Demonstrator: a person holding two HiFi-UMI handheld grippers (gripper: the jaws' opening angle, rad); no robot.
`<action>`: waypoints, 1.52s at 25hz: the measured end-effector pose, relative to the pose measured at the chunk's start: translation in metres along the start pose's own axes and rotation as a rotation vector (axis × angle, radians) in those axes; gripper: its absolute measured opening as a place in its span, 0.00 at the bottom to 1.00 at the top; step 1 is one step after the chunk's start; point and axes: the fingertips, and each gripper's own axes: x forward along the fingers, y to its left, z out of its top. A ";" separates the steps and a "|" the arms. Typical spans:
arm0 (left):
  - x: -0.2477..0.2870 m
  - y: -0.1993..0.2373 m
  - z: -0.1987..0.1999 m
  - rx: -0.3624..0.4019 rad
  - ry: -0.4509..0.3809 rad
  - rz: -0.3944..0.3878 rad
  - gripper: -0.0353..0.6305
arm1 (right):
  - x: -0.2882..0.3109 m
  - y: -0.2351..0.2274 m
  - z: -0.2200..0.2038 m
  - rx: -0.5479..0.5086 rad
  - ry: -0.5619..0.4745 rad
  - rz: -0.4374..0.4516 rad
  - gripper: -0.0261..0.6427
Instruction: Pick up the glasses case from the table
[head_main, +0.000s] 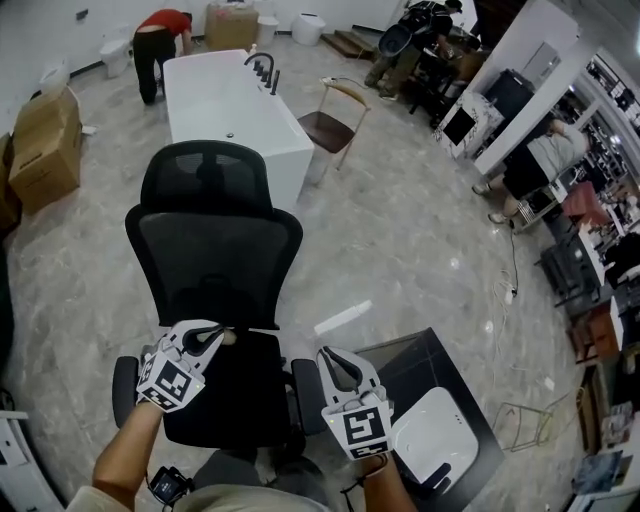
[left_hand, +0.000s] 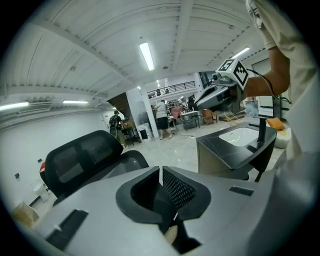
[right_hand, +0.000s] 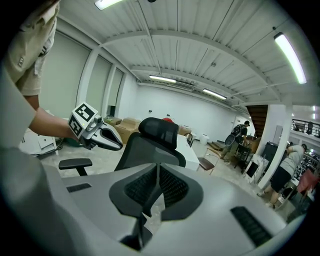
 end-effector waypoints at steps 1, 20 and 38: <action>0.007 0.001 -0.007 0.001 0.006 -0.011 0.10 | 0.004 -0.001 -0.001 -0.011 -0.006 0.000 0.08; 0.113 -0.058 -0.149 -0.064 0.235 -0.182 0.19 | 0.025 -0.010 -0.094 0.065 0.100 0.017 0.08; 0.180 -0.082 -0.312 -0.007 0.498 -0.302 0.43 | 0.058 0.003 -0.175 0.200 0.226 0.026 0.08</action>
